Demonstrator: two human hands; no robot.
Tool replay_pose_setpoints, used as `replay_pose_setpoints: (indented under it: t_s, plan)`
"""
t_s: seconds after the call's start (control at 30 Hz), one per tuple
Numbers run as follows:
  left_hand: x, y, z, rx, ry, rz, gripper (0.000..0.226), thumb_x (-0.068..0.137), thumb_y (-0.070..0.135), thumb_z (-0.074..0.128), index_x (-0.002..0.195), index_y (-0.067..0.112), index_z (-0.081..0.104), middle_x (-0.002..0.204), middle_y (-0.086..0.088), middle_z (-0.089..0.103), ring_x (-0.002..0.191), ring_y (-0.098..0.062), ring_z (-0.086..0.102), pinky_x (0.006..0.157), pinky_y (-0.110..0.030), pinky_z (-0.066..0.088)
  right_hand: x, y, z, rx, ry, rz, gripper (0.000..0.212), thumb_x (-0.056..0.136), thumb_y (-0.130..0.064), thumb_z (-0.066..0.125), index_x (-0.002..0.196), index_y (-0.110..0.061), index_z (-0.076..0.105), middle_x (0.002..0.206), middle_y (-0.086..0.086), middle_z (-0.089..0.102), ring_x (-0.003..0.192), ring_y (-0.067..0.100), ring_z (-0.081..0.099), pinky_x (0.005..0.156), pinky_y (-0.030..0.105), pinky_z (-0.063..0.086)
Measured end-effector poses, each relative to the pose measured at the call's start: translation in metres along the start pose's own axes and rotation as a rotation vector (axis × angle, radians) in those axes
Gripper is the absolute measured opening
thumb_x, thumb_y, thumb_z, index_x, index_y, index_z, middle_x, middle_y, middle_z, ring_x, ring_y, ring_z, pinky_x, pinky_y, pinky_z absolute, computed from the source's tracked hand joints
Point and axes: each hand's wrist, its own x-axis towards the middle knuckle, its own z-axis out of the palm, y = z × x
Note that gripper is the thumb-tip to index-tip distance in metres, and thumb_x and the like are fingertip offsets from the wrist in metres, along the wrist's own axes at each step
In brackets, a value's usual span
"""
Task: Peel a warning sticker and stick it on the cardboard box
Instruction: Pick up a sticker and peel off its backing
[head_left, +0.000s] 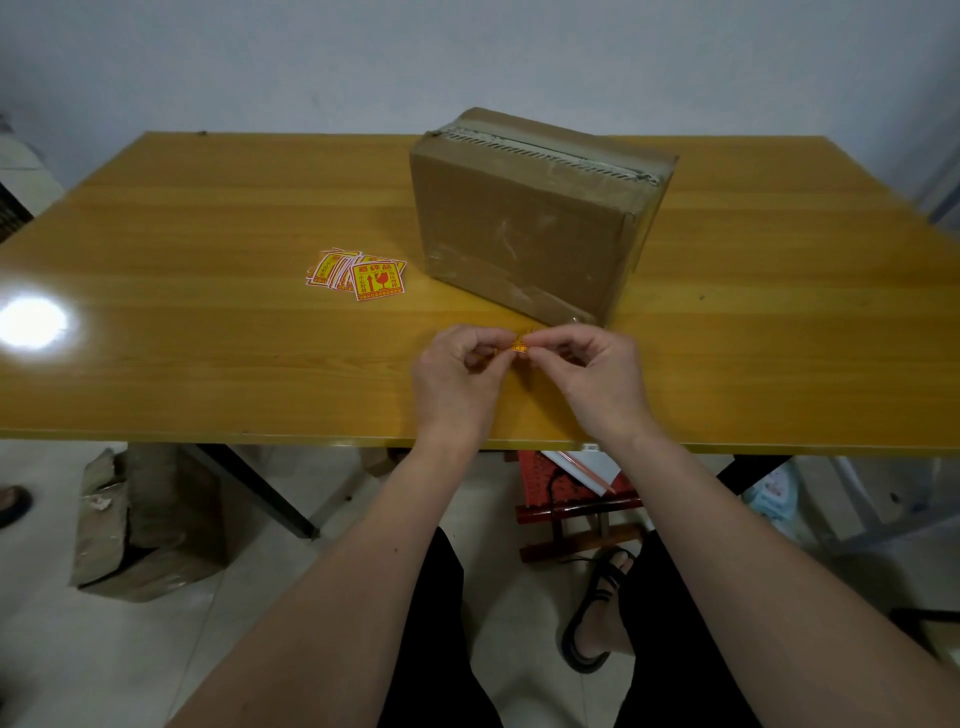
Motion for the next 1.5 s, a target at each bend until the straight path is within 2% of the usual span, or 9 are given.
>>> replay_pose_setpoints:
  t_s: [0.13,0.27,0.37,0.6,0.7,0.83,1.0,1.17,1.5]
  plan:
    - [-0.001,0.000,0.000,-0.017,0.012,-0.003,0.021,0.074,0.007,0.075,0.076,0.028,0.071,0.086,0.000,0.068,0.079,-0.013,0.064,0.073,-0.018,0.050,0.001,-0.001,0.001,0.070,-0.015,0.004,0.018,0.077,0.002,0.070,0.090,-0.011,0.070,0.075,0.008,0.069,0.072,0.015,0.065,0.074,0.025,0.055]
    - [0.001,0.000,-0.002,-0.079,0.045,-0.038,0.034,0.075,0.005,0.074,0.067,0.037,0.067,0.087,0.001,0.069,0.084,-0.015,0.067,0.077,-0.021,0.052,0.003,0.003,0.000,0.012,0.031,-0.006,0.026,0.082,0.003,0.063,0.103,-0.014,0.063,0.074,-0.001,0.066,0.075,0.008,0.064,0.077,0.018,0.052]
    - [0.000,-0.001,-0.001,-0.117,0.016,-0.047,0.035,0.077,0.001,0.071,0.069,0.034,0.065,0.091,-0.001,0.070,0.087,-0.014,0.068,0.080,-0.019,0.052,0.005,0.007,0.000,-0.044,0.089,0.020,0.028,0.085,-0.001,0.060,0.110,-0.012,0.060,0.076,-0.001,0.061,0.077,0.011,0.061,0.076,0.021,0.052]
    - [0.000,-0.001,0.001,-0.133,-0.050,-0.054,0.036,0.078,-0.003,0.066,0.071,0.032,0.057,0.094,0.005,0.066,0.097,-0.015,0.066,0.095,-0.034,0.052,0.004,0.009,0.003,-0.047,0.114,0.034,0.027,0.085,-0.003,0.061,0.078,-0.028,0.065,0.069,-0.004,0.064,0.062,0.006,0.060,0.063,0.023,0.051]
    - [-0.001,0.000,0.000,-0.032,-0.011,0.045,0.033,0.072,0.005,0.075,0.074,0.034,0.059,0.101,0.009,0.060,0.099,-0.013,0.061,0.088,-0.023,0.051,0.002,0.008,0.003,-0.072,0.139,-0.005,0.021,0.083,-0.005,0.065,0.079,-0.025,0.068,0.071,-0.005,0.066,0.066,0.009,0.061,0.062,0.019,0.050]
    - [-0.001,0.000,-0.001,0.072,-0.011,0.114,0.021,0.070,0.014,0.079,0.082,0.029,0.070,0.097,0.021,0.053,0.089,-0.012,0.054,0.063,-0.010,0.042,0.001,0.011,0.004,-0.106,0.153,-0.029,0.016,0.079,-0.004,0.069,0.082,-0.019,0.072,0.074,-0.007,0.065,0.064,0.000,0.056,0.062,0.015,0.047]
    - [-0.005,-0.002,0.002,-0.021,-0.020,0.113,0.014,0.073,0.005,0.075,0.081,0.017,0.075,0.095,0.005,0.064,0.081,0.002,0.059,0.068,-0.007,0.045,0.002,0.014,0.005,-0.117,0.137,-0.078,0.014,0.077,-0.002,0.071,0.081,-0.015,0.074,0.074,-0.006,0.064,0.067,0.005,0.058,0.064,0.018,0.047]
    - [-0.005,-0.004,0.003,-0.054,0.089,0.103,0.021,0.072,0.003,0.076,0.078,0.022,0.073,0.090,-0.001,0.069,0.087,-0.016,0.067,0.082,-0.033,0.055,0.000,0.011,0.004,-0.071,0.136,-0.052,0.019,0.087,-0.005,0.059,0.092,-0.020,0.070,0.083,0.000,0.069,0.075,0.013,0.067,0.069,0.030,0.056]
    - [-0.006,-0.004,0.003,-0.001,0.101,0.069,0.015,0.070,0.004,0.077,0.076,0.018,0.074,0.089,0.004,0.063,0.089,-0.018,0.065,0.084,-0.040,0.055,-0.002,0.004,0.004,-0.060,0.000,-0.101,0.012,0.079,-0.007,0.070,0.083,-0.019,0.070,0.078,-0.004,0.068,0.076,0.012,0.062,0.073,0.028,0.052]
